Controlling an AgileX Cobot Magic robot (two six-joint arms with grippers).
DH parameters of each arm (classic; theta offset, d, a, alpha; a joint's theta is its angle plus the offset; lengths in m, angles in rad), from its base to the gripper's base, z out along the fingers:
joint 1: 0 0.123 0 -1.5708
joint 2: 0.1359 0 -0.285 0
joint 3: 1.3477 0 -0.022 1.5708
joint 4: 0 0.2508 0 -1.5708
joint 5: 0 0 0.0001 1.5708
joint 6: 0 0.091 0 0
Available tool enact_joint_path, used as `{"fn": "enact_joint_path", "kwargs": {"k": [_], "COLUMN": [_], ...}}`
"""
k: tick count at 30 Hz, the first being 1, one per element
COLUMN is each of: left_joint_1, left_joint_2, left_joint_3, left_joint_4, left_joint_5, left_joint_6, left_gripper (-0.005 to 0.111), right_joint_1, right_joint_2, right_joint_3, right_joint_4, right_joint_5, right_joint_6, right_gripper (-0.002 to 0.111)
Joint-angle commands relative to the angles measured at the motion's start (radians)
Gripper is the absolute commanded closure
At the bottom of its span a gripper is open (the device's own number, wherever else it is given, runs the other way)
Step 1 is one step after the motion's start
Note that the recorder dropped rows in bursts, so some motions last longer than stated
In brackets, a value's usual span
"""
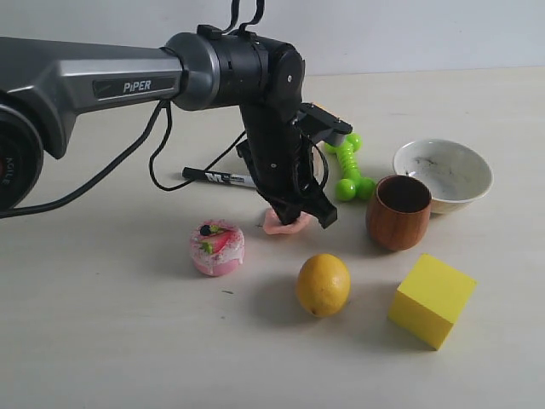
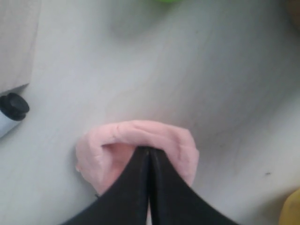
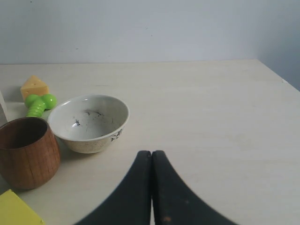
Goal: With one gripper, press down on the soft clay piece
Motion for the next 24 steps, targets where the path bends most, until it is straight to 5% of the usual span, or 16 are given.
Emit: {"fn": "enact_joint_path", "kwargs": {"k": [1, 24], "left_joint_1": [0.001, 0.001], "left_joint_2": [-0.013, -0.022], "left_joint_3": [0.002, 0.002], "left_joint_4": [0.003, -0.031], "left_joint_5": [-0.006, -0.014], "left_joint_6": [0.005, 0.009], "left_gripper": [0.107, 0.107], "right_joint_1": [-0.001, -0.001], "right_joint_2": [-0.006, -0.006], "right_joint_3": [0.005, 0.005], "right_joint_4": [0.0, 0.0], "right_joint_5": [-0.006, -0.006], "right_joint_6": [-0.006, -0.006], "right_gripper": [0.108, 0.108]}}
